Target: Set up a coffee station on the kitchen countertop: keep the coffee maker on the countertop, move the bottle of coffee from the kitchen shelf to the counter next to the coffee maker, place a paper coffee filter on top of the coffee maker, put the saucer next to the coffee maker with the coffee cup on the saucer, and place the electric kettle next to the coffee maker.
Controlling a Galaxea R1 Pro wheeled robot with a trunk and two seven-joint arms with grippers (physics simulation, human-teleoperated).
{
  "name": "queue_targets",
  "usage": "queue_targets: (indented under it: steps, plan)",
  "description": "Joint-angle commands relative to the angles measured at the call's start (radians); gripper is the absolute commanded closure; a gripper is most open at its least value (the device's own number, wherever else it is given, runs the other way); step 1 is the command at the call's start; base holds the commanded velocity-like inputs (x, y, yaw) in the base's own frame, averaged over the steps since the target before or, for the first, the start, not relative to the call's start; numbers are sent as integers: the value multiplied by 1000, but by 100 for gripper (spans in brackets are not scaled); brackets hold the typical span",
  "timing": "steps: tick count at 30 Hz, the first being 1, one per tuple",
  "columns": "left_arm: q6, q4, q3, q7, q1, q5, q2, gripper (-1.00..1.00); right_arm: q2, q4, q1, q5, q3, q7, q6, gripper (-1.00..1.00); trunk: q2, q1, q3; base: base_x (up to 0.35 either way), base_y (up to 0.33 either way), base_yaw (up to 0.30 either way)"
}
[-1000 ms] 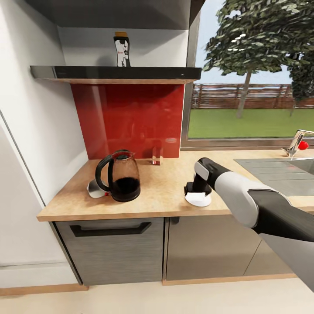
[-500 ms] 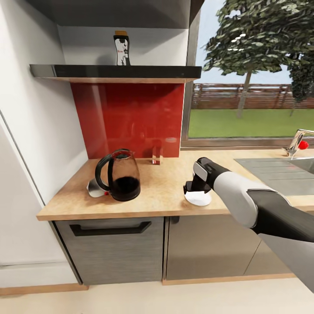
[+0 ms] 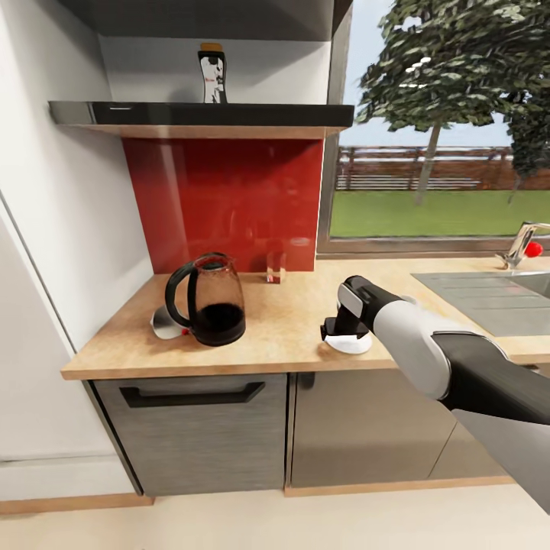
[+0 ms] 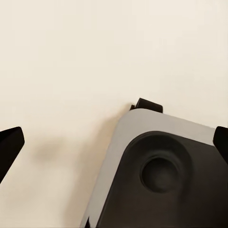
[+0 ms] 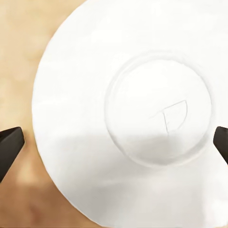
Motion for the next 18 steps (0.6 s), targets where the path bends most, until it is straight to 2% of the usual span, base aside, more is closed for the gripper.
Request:
queue_targets:
  steps: [1, 10, 12, 13, 18]
  plan:
    - [-1, -2, -3, 3, 0, 3, 0, -100, 0, -1, 0, -6, -6, -10, 2, -100, -8, 4, -4, 0, 0, 0]
    - [-1, -2, -3, 3, 0, 3, -1, -100, 1, 1, 0, -8, -7, -10, 1, -100, -71, 38, -32, 0, 0, 0]
    - [-1, -2, -3, 3, 0, 3, -1, -100, 0, 1, 0, -8, -7, -10, 1, -100, -71, 38, -32, 0, 0, 0]
    - [-1, -2, -3, 3, 0, 3, -1, -100, 0, 1, 0, -8, -7, -10, 2, 100, -71, 38, -32, 0, 0, 0]
    - [-1, -2, -3, 3, 0, 3, -1, -100, -1, 2, 0, -8, -7, -10, 8, 100, -71, 38, -32, 0, 0, 0]
